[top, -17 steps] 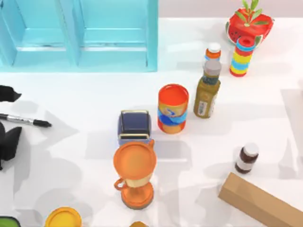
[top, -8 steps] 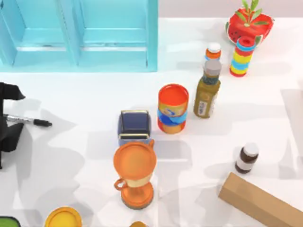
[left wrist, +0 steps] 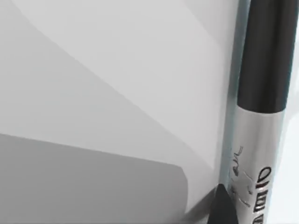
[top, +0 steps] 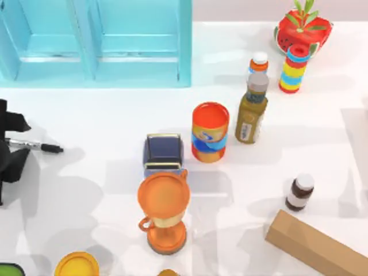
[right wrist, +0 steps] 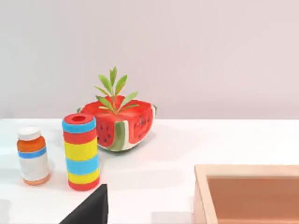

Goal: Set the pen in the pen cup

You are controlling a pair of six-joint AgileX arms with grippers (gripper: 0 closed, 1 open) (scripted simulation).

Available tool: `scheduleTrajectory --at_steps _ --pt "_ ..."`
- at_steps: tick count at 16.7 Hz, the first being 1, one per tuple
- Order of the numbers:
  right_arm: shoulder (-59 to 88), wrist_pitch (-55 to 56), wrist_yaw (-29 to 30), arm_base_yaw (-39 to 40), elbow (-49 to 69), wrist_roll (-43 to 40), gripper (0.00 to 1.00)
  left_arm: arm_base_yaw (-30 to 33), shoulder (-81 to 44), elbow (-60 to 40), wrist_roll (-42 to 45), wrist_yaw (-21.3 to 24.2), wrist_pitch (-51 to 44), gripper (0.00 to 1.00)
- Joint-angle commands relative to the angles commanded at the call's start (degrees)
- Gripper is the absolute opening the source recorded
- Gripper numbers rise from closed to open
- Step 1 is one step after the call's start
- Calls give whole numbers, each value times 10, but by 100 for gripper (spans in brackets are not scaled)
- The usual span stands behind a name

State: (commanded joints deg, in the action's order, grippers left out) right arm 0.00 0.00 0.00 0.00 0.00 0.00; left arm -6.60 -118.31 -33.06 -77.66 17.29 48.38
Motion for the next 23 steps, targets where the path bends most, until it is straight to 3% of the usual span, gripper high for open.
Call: scheduleTrajectory --at_steps 6,14,15,19,23 --pt "0 0 0 0 0 0 100 0 0 0 0 0 0 2" --pt "0 0 0 0 0 0 100 0 0 0 0 0 0 0" --pt "0 0 0 0 0 0 100 -13 125 -28 44 -15 -256 0" --pt "0 0 0 0 0 0 100 -20 159 -23 46 -13 -295 0" --pt "0 0 0 0 0 0 100 -37 274 -18 60 -1 -416 0"
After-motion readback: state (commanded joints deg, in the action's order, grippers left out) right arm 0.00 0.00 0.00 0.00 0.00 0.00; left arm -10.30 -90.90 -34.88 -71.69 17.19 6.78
